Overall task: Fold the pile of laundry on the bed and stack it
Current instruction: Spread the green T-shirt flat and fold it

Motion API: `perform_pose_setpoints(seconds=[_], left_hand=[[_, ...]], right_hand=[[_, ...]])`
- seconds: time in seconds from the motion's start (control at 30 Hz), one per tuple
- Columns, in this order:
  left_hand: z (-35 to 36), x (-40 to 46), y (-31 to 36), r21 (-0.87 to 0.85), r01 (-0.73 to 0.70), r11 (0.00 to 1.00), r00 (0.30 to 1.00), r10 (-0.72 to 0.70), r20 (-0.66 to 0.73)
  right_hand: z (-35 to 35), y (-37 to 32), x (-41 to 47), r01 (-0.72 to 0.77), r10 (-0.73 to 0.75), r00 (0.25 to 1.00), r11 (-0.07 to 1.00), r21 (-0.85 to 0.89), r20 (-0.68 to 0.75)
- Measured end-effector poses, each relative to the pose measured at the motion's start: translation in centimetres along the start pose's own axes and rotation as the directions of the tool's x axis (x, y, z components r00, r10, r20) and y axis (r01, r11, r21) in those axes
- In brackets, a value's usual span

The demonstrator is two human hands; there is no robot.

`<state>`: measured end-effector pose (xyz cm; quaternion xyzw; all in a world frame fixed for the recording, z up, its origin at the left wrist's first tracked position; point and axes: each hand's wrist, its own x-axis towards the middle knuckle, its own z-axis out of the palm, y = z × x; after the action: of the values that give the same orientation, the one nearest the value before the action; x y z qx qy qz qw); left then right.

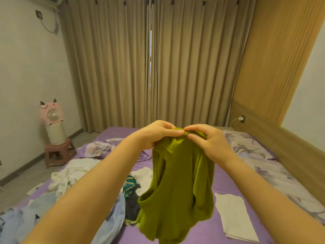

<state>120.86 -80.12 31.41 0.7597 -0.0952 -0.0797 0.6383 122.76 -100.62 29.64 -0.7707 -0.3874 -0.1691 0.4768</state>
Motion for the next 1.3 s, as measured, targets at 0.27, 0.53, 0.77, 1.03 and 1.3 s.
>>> perform_pose_setpoints(seconds=[0.27,0.53,0.77,1.03,1.3], left_hand=[[-0.4,-1.0,-1.2,-0.116,0.017,0.993,0.990,0.000,0.143],[1.2,0.9,-0.1,-0.106,-0.027,0.994,0.999,0.030,0.028],[1.4,1.3,-1.4,-0.089,-0.052,0.995,0.996,0.046,-0.076],[2.6,0.6,-4.0,0.075,-0.014,0.997,0.993,0.005,0.120],[1.0,-1.4,-11.2,0.182,0.203,0.962,0.977,-0.212,0.033]], right_hand=[[-2.6,0.9,0.2,-0.147,0.149,0.989,0.985,0.091,-0.015],[-1.6,0.1,-0.4,-0.184,0.184,0.983,0.967,0.175,0.019],[-2.4,0.5,-1.5,-0.047,0.083,0.962,0.989,-0.142,0.261],[-2.8,0.6,0.1,-0.158,0.153,0.983,0.987,-0.034,-0.105],[-5.7,3.5,-0.2,-0.261,0.281,0.951,0.953,0.155,-0.131]])
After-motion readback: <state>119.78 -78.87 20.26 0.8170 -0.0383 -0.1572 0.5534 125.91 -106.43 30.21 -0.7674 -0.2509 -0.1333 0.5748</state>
